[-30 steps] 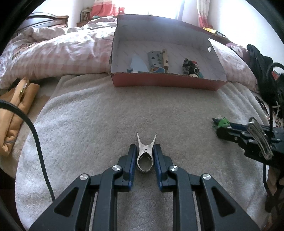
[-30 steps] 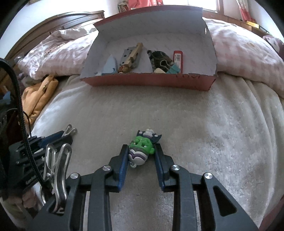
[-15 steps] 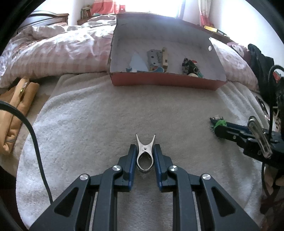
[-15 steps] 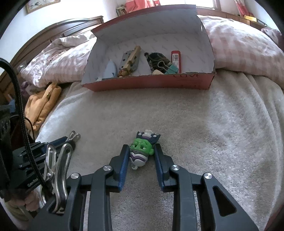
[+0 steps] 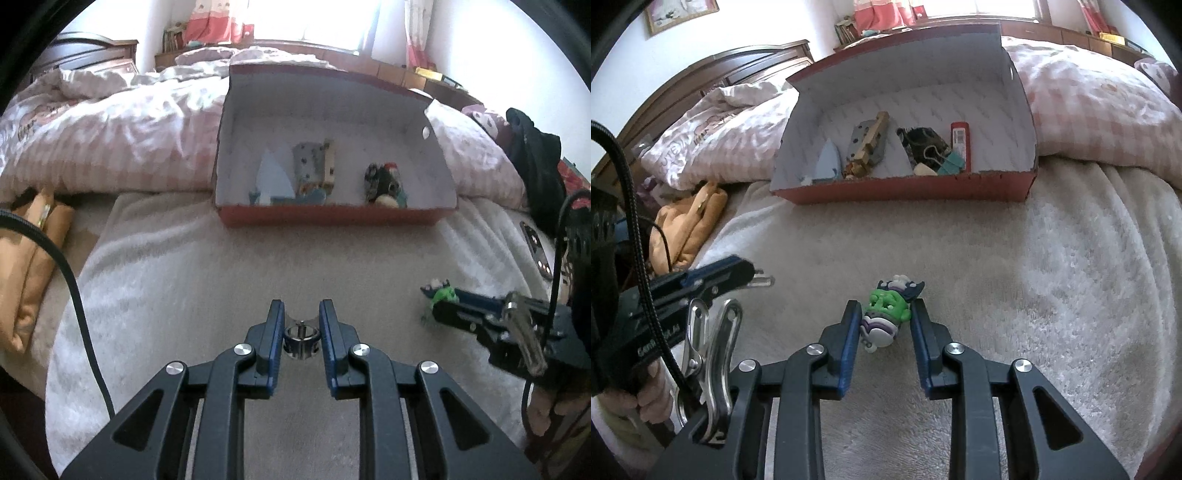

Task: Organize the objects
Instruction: 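Carry the silver clip in left tool while right tool carries the figurine into the box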

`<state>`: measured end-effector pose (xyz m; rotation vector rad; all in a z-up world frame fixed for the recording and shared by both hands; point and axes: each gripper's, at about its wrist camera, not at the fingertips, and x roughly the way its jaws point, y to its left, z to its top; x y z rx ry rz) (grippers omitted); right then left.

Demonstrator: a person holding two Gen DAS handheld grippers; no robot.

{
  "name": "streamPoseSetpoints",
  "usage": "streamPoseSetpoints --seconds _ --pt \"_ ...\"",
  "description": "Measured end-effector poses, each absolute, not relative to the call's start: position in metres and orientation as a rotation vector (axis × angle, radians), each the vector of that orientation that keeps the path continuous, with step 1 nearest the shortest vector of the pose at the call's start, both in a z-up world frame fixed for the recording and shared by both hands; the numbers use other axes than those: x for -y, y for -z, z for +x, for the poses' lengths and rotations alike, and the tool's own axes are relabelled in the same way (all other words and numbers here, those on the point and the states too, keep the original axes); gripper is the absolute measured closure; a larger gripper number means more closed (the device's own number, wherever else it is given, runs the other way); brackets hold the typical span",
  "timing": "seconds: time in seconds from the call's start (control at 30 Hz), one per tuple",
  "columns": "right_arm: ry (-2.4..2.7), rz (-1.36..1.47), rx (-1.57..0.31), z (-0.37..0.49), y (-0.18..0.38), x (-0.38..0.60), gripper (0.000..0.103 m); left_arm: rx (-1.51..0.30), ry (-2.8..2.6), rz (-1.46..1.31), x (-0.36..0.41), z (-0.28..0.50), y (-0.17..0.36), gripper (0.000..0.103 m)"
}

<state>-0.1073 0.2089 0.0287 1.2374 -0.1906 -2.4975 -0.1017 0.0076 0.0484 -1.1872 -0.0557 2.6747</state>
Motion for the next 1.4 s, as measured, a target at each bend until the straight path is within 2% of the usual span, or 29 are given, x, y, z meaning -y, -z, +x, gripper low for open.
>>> streamPoseSetpoints --seconds 0.7,1.4 --pt "2.561 1.090 0.153 -0.152 -0.075 -0.209 0.075 0.006 -2.711 -0.984 -0.031 -0.182 -0.106 0.085" --pt "2.638 1.008 0.129 -0.256 -0.083 -0.213 0.075 -0.074 -2.758 -0.980 -0.055 -0.285 -0.080 0.085"
